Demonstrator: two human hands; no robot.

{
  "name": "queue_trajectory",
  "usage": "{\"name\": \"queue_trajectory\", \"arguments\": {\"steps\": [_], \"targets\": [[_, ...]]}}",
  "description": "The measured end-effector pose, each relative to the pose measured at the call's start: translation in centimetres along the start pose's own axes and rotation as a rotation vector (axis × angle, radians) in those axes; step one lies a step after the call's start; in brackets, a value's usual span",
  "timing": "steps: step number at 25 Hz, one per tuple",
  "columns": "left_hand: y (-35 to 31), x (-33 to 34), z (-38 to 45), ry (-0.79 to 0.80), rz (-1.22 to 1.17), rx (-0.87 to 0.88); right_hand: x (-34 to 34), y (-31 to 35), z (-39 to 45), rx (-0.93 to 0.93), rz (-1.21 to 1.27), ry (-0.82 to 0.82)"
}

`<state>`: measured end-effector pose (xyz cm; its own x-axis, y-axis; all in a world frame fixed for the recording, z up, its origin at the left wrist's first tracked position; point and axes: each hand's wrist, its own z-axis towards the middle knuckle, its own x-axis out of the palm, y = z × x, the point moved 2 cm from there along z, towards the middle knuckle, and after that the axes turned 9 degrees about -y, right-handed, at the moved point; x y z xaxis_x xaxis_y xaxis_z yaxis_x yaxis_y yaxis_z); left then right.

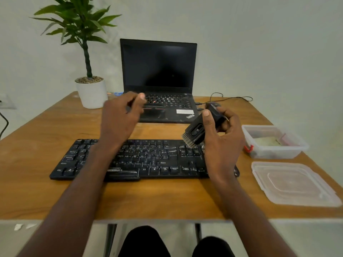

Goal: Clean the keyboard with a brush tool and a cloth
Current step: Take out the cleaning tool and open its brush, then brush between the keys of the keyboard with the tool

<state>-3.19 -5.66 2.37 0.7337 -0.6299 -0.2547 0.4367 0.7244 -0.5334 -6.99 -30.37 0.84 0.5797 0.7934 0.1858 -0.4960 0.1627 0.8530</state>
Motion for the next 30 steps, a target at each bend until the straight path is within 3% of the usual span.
{"name": "queue_trajectory", "arguments": {"steps": [3, 8, 11, 13, 17, 21, 23, 25, 30], "targets": [[2.7, -6.5, -2.3, -0.021, 0.051, -0.187, -2.3, -0.3, -0.2, -0.072, -0.187, -0.030], [5.8, -13.6, -7.2, 0.024, 0.316, -0.394, -3.5, -1.0, -0.4, -0.029, -0.342, -0.008], [6.9, -14.9, -7.5, -0.022, 0.125, -0.631, -3.0, -1.3, -0.3, 0.078, -0.206, -0.055], [7.1, -14.8, -7.6, -0.035, 0.038, -0.693, -2.2, -1.3, 0.1, 0.111, -0.155, -0.053], [7.1, -15.0, -7.1, 0.037, 0.070, -0.665, -1.2, -0.4, -0.3, 0.075, -0.178, -0.030], [8.6, -17.8, -5.9, 0.500, -0.008, -0.658, 2.8, 1.7, -3.6, 0.058, -0.019, 0.135], [9.2, -18.4, -6.1, 0.633, 0.010, -0.579, 6.7, 2.5, -6.4, 0.118, 0.105, 0.281], [9.3, -18.0, -6.6, 0.691, 0.025, -0.527, 11.0, 3.4, -8.9, 0.175, 0.202, 0.416], [10.3, -17.4, -6.6, 0.708, 0.004, -0.554, 19.3, 4.0, -12.7, 0.029, 0.214, 0.623]]}}
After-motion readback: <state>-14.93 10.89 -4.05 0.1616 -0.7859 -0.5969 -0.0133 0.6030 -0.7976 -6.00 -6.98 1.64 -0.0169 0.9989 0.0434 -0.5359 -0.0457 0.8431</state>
